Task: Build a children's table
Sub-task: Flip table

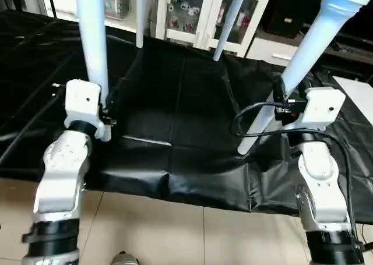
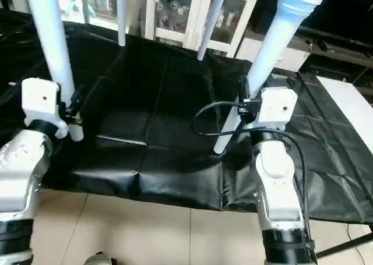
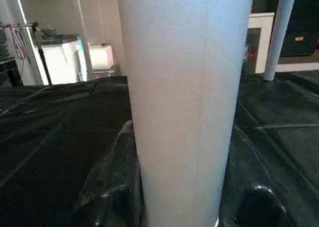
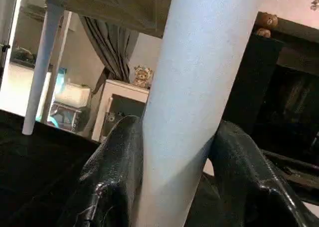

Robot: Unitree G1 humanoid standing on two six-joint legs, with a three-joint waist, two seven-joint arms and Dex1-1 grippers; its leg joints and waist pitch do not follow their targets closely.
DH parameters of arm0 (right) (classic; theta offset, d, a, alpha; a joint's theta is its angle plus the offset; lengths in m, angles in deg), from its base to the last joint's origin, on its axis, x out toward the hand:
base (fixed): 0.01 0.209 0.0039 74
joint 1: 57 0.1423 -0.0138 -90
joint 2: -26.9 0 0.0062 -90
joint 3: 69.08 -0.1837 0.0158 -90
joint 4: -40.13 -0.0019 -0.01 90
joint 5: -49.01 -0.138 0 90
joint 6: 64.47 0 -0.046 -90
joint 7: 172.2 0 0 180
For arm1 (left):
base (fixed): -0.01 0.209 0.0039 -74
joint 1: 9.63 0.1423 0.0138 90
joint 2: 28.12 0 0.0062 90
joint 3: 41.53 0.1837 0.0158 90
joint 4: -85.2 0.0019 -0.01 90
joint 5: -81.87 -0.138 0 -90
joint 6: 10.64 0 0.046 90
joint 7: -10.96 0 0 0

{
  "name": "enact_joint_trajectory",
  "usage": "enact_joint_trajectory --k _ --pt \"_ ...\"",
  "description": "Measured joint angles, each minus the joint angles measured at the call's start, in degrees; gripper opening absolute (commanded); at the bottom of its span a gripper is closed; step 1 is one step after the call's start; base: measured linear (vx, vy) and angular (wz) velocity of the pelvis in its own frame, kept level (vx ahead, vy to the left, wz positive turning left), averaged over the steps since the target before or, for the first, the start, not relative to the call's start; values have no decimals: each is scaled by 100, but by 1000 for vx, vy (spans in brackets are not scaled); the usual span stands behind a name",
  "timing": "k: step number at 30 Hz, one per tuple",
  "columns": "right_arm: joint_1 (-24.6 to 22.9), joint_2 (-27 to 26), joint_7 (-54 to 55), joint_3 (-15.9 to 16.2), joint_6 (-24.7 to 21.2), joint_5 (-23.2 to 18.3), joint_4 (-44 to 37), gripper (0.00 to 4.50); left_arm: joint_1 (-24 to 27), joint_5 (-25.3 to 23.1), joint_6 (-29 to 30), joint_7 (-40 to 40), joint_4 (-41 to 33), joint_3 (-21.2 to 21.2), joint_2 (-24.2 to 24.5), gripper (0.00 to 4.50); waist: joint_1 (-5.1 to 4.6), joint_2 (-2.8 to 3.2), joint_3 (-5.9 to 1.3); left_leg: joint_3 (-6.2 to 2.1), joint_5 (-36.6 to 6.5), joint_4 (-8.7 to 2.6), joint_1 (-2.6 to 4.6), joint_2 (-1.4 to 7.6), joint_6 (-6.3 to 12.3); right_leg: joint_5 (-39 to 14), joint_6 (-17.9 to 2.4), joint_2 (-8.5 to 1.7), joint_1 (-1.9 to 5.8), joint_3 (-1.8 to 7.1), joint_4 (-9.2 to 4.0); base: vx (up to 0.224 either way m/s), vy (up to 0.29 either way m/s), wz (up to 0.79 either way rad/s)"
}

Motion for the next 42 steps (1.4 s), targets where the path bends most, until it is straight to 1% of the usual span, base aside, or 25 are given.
enact_joint_trajectory --k 4,5,6,7,8,10,13,16,17,18,19,20,21,23,25,27,28,29,30,33,37,38,39,40,42 --pt "-38 0 52 29 -36 16 -60 171 28 4 4 -5 -28 0 9 160 -4 5 3 -1 0 0 0 0 0 0 0 0 1 0 0 0 0 0" --pt "-38 -1 54 29 -49 21 -67 171 30 4 4 -2 -28 1 10 195 -6 5 3 -1 0 0 0 0 0 0 0 0 1 1 0 0 0 0" --pt "-46 -4 54 42 -59 20 -83 227 56 19 4 0 -40 1 24 230 -11 9 3 -2 0 0 1 0 0 1 0 0 1 1 0 0 0 0" --pt "-55 -4 54 69 -57 58 -98 241 97 4 -1 -19 -79 29 75 230 -23 11 3 -2 0 0 2 0 0 1 0 0 1 1 0 0 0 0" --pt "-75 0 53 86 -49 140 -115 246 129 2 -6 -31 -138 46 135 237 -37 17 2 -4 0 0 3 0 0 1 0 0 1 2 0 0 0 0" --pt "-121 40 49 86 -39 312 -135 266 153 9 -6 -59 -224 58 191 265 -55 20 3 -3 0 0 3 0 0 1 -1 1 2 2 0 0 0 0" --pt "-175 39 35 91 -39 309 -167 288 152 58 -6 -78 -348 23 234 278 -90 26 6 -6 0 0 7 1 0 5 -2 4 2 6 0 0 0 0" --pt "-290 36 -21 99 -39 287 -278 316 149 121 -5 -101 -426 -58 268 308 -94 52 11 -9 0 0 8 1 0 7 -3 5 1 7 0 0 0 0" --pt "-323 36 -27 102 -39 279 -309 316 142 142 -4 -113 -437 -76 272 308 -95 63 16 -10 0 0 9 1 0 8 -4 7 1 7 1 0 0 0" --pt "-338 34 -35 103 -38 262 -326 331 136 182 -4 -126 -455 -114 275 321 -101 70 19 -10 0 0 9 1 0 9 -4 7 0 9 1 0 0 0" --pt "-347 33 -43 103 -38 241 -335 331 129 231 -4 -133 -500 -140 279 321 -104 78 22 -11 0 0 9 1 0 12 -4 8 -1 10 1 0 0 0" --pt "-382 32 -57 97 -35 230 -364 344 129 265 -4 -138 -559 -164 280 330 -104 93 26 -11 0 0 10 2 -1 13 -5 10 -1 11 1 0 0 0" --pt "-438 26 -70 88 -25 191 -415 362 129 330 -5 -141 -627 -192 279 352 -102 100 27 -11 0 0 10 2 0 13 -5 10 -1 11 1 0 0 0" --pt "-590 2 -100 72 59 139 -538 369 171 485 -31 -161 -800 -286 231 358 -99 135 27 -11 0 0 10 2 -1 13 -5 10 -2 14 1 0 0 0" --pt "-789 -4 -167 27 154 71 -696 389 401 689 -99 -218 -1079 -321 138 375 -100 177 15 -7 -1 0 12 1 0 12 -4 9 0 20 -3 0 0 0" --pt "-838 -5 -199 -10 171 42 -765 403 570 775 -145 -277 -1208 -309 54 392 -104 203 9 -6 -1 -3 13 1 0 13 -5 11 -6 20 -3 0 0 0" --pt "-901 -7 -235 -21 196 -35 -850 413 694 814 -163 -289 -1295 -290 1 400 -104 216 2 -7 -1 -4 15 2 0 13 -5 13 -5 20 -3 0 0 0" --pt "-978 -11 -292 -37 213 -109 -937 413 806 856 -172 -296 -1356 -260 -41 400 -104 226 -3 -7 -1 -5 16 2 0 13 -4 14 -4 20 -3 0 0 0" --pt "-1085 -11 -391 -34 266 -209 -1041 434 989 906 -193 -296 -1463 -257 -113 424 -106 238 -8 -9 -1 -6 19 2 0 13 -4 15 -5 21 -3 0 0 0" --pt "-1285 -10 -579 11 330 -371 -1245 442 1323 1009 -250 -309 -1633 -224 -241 444 -109 240 -9 -12 -1 -8 21 2 0 12 -3 18 -6 22 -3 0 0 0" --pt "-1478 -22 -764 173 405 -533 -1486 442 1776 1332 -368 -402 -1930 -157 -485 444 -110 231 -18 -20 -2 -10 20 2 0 12 -2 24 -6 21 -26 0 0 0" --pt "-1613 -36 -816 206 422 -590 -1611 442 2000 1421 -438 -403 -2087 -159 -576 444 -115 232 -20 -24 -2 -11 23 2 0 12 -2 24 0 20 -39 0 0 0" --pt "-1845 -69 -917 284 417 -719 -1768 442 2404 1526 -513 -382 -2312 -170 -754 444 -121 224 -26 -28 -3 -14 23 2 1 12 -1 25 6 16 -62 0 0 0" --pt "-2041 -78 -981 336 407 -791 -1864 442 2673 1592 -523 -362 -2419 -172 -864 444 -122 223 -27 -38 -4 -15 24 4 2 12 -1 34 15 14 -82 0 0 0" --pt "-2233 -70 -1074 363 156 -921 -1912 442 2882 1579 -459 -236 -2449 -205 -911 444 -127 214 -32 -63 -4 -15 16 1 3 11 -1 44 17 11 -109 0 0 0"
